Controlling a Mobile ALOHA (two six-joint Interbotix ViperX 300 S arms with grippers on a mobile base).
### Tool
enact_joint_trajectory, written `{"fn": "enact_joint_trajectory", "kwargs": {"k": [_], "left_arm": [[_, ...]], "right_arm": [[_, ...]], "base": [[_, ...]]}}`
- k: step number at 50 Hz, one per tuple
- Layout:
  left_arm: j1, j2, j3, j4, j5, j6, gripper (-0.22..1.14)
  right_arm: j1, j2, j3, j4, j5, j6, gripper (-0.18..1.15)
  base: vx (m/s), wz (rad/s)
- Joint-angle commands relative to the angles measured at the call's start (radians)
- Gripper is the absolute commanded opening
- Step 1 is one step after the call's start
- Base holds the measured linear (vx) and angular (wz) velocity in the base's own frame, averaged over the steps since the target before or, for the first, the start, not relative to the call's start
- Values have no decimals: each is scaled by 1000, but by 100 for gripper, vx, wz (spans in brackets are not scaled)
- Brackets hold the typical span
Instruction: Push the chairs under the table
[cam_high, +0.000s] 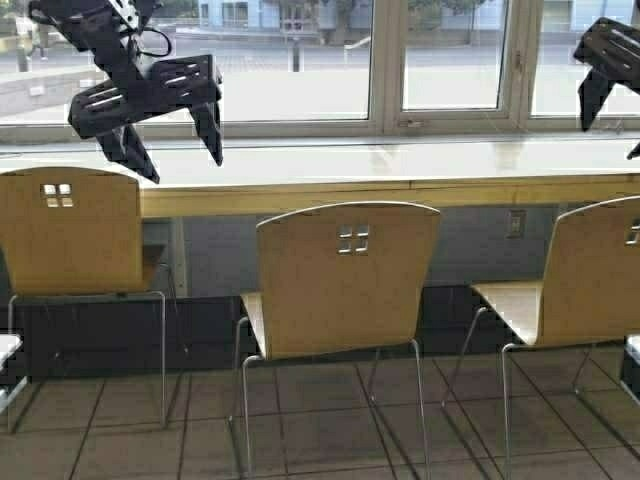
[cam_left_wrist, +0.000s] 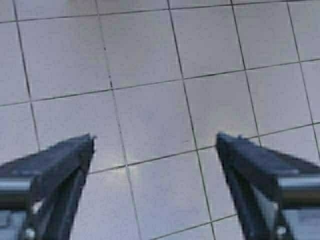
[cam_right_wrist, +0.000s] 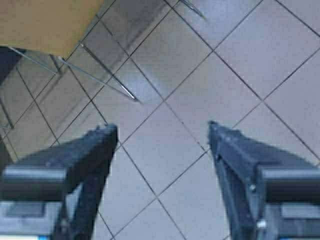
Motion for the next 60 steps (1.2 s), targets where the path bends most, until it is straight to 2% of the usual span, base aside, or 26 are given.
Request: {"fn": "enact_joint_trajectory", "kwargs": {"k": [1,30,60], "left_arm": [[2,-11,-21,-2,-3,-2,102],[2,-2,-21,-8,0,-6,102],[15,26,-26,-8,6,-2,102]], "right_arm": [[3,-8,-23,8,6,0,91],[3,-26,-28,29,21,0,91],[9,28,-15,49,28,0,91]], "base": [[11,-14],[20,-6],[28,0]]}}
